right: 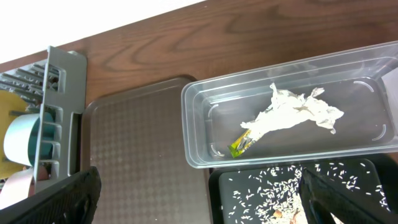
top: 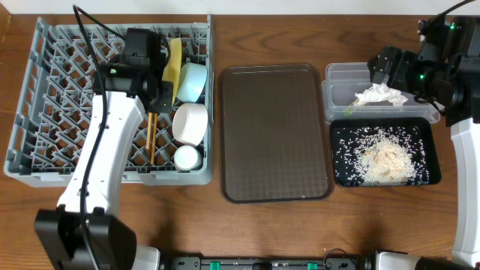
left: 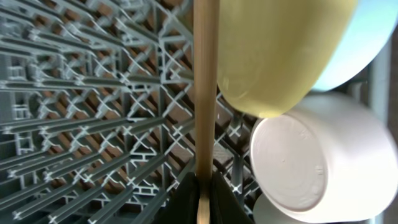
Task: Sort waste into correct bins and load items into the dishwasher
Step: 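Release the chopstick in the rack and withdraw the left gripper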
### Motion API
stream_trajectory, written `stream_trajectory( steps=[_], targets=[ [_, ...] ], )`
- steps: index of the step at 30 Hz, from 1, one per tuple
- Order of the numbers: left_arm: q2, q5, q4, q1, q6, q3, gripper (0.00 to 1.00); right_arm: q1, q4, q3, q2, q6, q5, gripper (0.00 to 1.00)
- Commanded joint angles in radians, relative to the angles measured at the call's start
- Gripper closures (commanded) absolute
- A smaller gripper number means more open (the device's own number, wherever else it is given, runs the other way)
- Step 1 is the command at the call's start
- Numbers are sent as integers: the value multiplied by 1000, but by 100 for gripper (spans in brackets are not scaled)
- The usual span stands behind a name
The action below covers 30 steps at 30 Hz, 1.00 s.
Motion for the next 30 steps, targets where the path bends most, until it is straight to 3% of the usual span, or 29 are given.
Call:
stream_trajectory(
  steps=[1,6,8,10,14,24,30],
  targets=[
    [79,50,16,3,65,-15,92,4,-1,2,3,8,-4,1],
    [163,49,25,3,64,-15,92,3,-1,2,3,8,-4,1],
    [169,47,25,3,56,-15,77,3,-1,2,3,8,-4,1],
    [164,32,25,3,45,-15,55,3,-1,2,3,8,-4,1],
    [133,-60,17,3,-10,-12,47,4,-1,2,3,8,-4,1],
    [-183,-66,-96,2,-147,-10,45,3,-1,2,3,8,-4,1],
    [-479,59,-176,2,-188,-13,45,3,-1,2,3,8,-4,1]
  ],
)
